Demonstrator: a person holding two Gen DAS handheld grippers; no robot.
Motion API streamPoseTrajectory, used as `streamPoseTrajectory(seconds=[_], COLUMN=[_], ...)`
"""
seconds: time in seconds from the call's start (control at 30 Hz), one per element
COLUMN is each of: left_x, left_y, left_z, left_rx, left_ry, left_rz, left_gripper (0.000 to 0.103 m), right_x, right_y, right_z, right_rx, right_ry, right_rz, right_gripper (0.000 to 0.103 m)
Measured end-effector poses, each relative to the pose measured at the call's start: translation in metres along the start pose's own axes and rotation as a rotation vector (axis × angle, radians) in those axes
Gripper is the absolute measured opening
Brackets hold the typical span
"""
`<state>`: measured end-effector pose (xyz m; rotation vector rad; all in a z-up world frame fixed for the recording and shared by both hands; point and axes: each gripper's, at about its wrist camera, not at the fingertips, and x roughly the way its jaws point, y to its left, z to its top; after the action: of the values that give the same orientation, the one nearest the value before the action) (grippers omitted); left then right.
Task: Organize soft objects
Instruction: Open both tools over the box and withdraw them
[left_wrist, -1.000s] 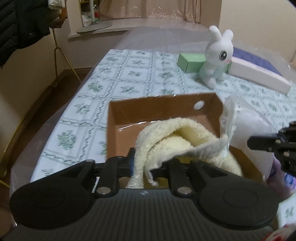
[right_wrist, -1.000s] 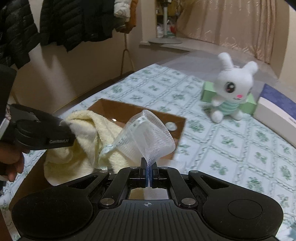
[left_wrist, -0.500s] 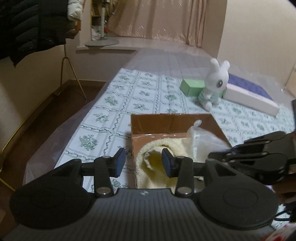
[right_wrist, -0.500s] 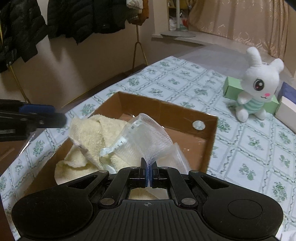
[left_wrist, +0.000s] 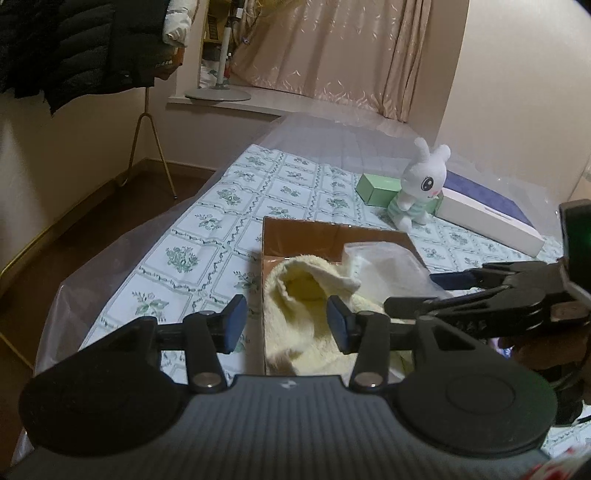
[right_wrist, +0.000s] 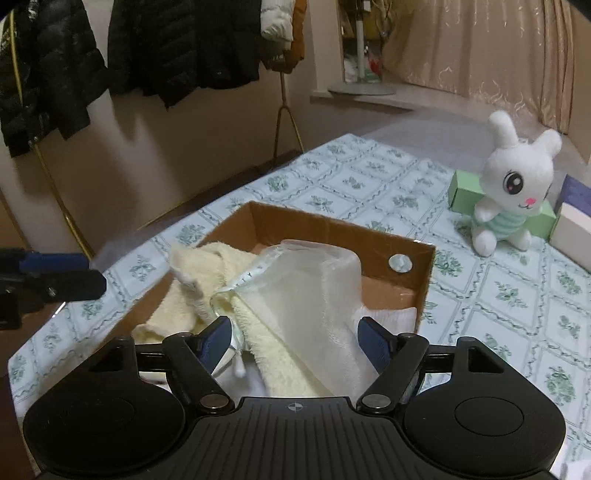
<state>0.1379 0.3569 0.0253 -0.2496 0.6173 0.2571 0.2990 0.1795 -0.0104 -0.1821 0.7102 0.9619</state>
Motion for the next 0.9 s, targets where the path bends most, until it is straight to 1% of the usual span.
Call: streamPoseTrajectory(seconds=[0.1, 0.13, 0.27, 0.33, 0.4, 0.53, 0.7, 0.9], left_x=[-0.013, -0.018, -0.037, -0.046, -0.053, -0.069, -0.088, -0.114], left_y=[-0.001, -0.002, -0.009, -0.016, -0.021, -0.027, -0.038, -0.058], left_z=[-0.008, -0.011, -0.026, -0.035, -0.043, -0.061, -0.081, -0.1], left_rx=[-0.021, -0.027, -0.017, -0.011, -0.004, -0.037, -0.056, -0.038], left_ry=[-0.017, -0.023, -0.039, -0.043, -0.044, -0.039, -0.035, -0.048], left_rz=[-0.001, 0.002, 0.014, 0.019, 0.022, 0.01, 0.011, 0.029], left_gripper=[0.052, 0.053, 0.056, 0.061, 0.061, 0.062, 0.063, 0.067], right_x=[-0.021, -0.028, -0.061, -0.077, -0.092, -0.122, -0.156, -0.197], right_y=[0.001, 0.001, 0.004, 0.005, 0.009, 0.017, 0.024, 0.026], right_z=[-0.004, -0.006, -0.022, -0.032, -0.041, -0.066, -0.099, -0.142], right_rx=[0.019, 0.03, 0.078, 0.102, 0.117, 0.155, 0.194, 0.238], right_ry=[-0.034, -0.045, -0.086, -0.099, -0.11, -0.133, -0.131, -0.12], right_rz=[0.002, 0.003, 0.006, 0.01, 0.009, 0.011, 0.0, -0.027], right_gripper=[0.075, 0.075, 0.075, 0.075, 0.075, 0.075, 0.075, 0.075])
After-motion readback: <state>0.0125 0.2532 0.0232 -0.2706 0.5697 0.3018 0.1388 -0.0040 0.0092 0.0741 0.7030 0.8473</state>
